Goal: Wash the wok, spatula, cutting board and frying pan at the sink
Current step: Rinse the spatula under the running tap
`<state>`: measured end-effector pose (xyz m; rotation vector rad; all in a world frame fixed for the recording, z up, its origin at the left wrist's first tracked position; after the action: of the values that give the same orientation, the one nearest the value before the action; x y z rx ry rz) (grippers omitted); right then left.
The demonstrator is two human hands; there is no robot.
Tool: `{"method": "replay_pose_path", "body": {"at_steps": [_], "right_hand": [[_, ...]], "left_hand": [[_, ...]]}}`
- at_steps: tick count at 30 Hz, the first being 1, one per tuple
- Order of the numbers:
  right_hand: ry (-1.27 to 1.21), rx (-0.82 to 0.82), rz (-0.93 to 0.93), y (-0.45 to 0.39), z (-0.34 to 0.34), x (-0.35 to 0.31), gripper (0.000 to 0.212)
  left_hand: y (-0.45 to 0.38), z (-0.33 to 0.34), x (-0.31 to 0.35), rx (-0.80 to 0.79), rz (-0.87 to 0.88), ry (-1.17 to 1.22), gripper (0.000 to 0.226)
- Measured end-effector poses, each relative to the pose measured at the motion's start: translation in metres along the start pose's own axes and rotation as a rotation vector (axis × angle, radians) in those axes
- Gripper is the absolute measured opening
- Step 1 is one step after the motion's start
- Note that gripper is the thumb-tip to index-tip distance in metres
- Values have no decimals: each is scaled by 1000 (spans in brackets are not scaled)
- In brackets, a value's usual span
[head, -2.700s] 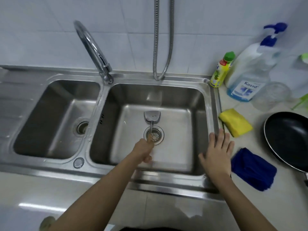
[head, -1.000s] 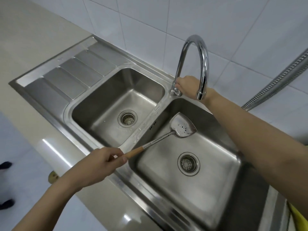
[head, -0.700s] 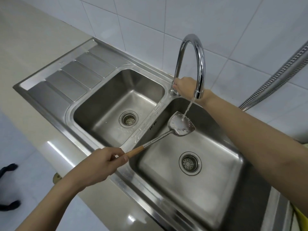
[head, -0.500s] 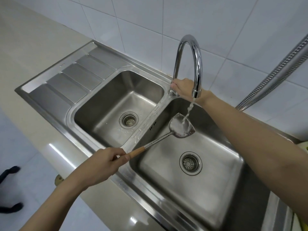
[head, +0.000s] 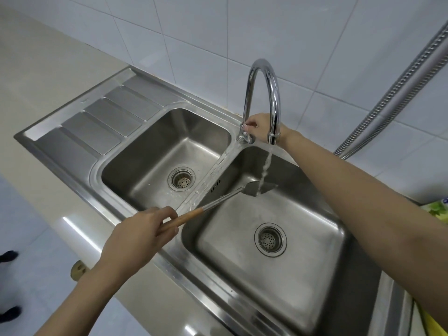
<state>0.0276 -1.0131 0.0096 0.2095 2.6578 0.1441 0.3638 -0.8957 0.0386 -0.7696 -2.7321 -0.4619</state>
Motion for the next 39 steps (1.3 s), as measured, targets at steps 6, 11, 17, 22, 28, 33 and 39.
{"method": "replay_pose_path", "body": {"at_steps": [6, 11, 17, 22, 28, 33, 39], "right_hand": [[-7, 35, -23, 0, 2, 1, 29], [21, 50, -49, -4, 3, 5, 30], [69, 56, -99, -7, 8, 10, 29], [90, 45, -110, -9, 7, 12, 25], [97, 52, -129, -10, 8, 12, 26], [93, 50, -142, -12, 6, 13, 25], [174, 58, -152, -13, 2, 13, 24]], "left_hand": [[11, 1, 4, 101, 77, -39, 12], [19, -2, -2, 154, 81, -61, 15], [16, -8, 4, 191, 133, -92, 20], [11, -11, 15, 212, 210, -91, 20], [13, -13, 7, 252, 207, -108, 17], [7, -14, 2, 239, 208, -63, 17], [0, 1, 2, 134, 123, -7, 15]]}}
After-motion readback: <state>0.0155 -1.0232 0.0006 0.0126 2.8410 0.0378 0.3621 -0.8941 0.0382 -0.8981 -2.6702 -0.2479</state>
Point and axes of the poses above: each hand's wrist, its own y-axis away from the middle knuckle, its own z-axis out of the palm, x = y × z, the point moved 6 cm from there along -y, towards the middle knuckle, and after that the axes turned 5 degrees about y, right-handed, at the moved point
